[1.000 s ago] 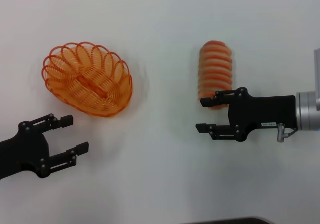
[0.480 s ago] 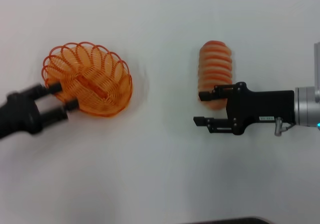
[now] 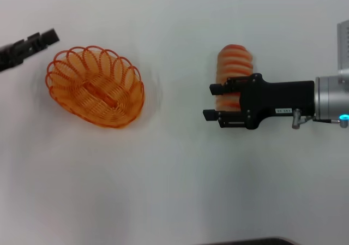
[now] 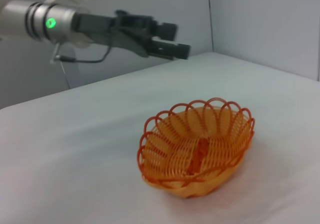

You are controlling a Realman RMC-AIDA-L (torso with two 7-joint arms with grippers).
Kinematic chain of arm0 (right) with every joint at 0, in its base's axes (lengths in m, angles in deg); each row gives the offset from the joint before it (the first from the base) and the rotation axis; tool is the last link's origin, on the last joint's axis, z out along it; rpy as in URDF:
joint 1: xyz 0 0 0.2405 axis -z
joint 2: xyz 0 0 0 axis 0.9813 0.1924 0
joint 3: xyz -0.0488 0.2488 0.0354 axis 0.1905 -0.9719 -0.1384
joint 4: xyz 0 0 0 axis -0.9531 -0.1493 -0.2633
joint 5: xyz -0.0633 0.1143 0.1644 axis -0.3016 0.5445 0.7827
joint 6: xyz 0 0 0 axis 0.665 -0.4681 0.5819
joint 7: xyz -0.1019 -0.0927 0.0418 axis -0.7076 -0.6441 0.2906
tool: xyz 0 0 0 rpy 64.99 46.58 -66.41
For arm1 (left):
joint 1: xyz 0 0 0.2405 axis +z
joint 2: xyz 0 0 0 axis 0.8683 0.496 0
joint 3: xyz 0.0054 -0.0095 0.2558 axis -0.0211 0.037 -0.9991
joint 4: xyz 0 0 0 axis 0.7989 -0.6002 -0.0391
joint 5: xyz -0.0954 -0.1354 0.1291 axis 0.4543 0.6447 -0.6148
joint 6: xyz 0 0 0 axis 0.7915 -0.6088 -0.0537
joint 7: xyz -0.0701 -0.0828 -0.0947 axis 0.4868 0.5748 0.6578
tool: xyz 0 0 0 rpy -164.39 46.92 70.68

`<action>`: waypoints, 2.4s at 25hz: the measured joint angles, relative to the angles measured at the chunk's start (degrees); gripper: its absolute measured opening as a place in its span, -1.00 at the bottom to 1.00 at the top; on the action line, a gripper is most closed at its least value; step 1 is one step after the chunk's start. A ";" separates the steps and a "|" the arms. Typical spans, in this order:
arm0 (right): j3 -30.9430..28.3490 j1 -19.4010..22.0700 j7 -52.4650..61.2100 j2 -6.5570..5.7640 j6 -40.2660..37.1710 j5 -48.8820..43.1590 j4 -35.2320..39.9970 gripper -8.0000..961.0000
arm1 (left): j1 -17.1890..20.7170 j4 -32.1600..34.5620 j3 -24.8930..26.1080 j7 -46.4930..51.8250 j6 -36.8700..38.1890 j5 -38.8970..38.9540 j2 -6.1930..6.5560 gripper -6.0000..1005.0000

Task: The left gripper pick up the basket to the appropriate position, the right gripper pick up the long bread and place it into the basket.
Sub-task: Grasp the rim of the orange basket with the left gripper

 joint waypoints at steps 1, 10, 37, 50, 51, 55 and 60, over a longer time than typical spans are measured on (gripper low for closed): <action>-0.02 -0.30 0.19 -0.05 0.07 0.00 0.00 0.39 | -0.70 0.12 -1.47 2.84 -1.86 -0.16 0.35 0.44; -0.10 -2.14 0.34 -0.07 1.19 -0.18 0.03 0.39 | -5.73 3.41 -15.11 19.37 -18.08 -1.62 2.29 0.43; -0.10 -3.13 0.37 0.13 3.99 -0.08 0.71 0.39 | -18.98 12.86 -43.03 33.86 -16.28 -37.73 2.14 0.43; -0.12 -3.63 0.52 0.12 4.07 0.00 0.19 0.39 | -19.00 12.31 -45.11 33.52 -18.24 -39.12 0.71 0.40; -0.11 -3.69 0.54 0.12 4.07 0.00 0.18 0.39 | -18.94 12.28 -45.53 33.53 -18.43 -39.17 0.56 0.37; -0.09 -3.76 0.58 0.17 4.13 0.00 0.11 0.39 | -18.70 12.17 -47.15 33.70 -19.03 -39.64 0.06 0.26; -0.09 -3.82 0.58 0.20 4.54 0.00 0.08 0.39 | -18.10 12.52 -48.71 33.55 -20.25 -39.75 -0.47 0.08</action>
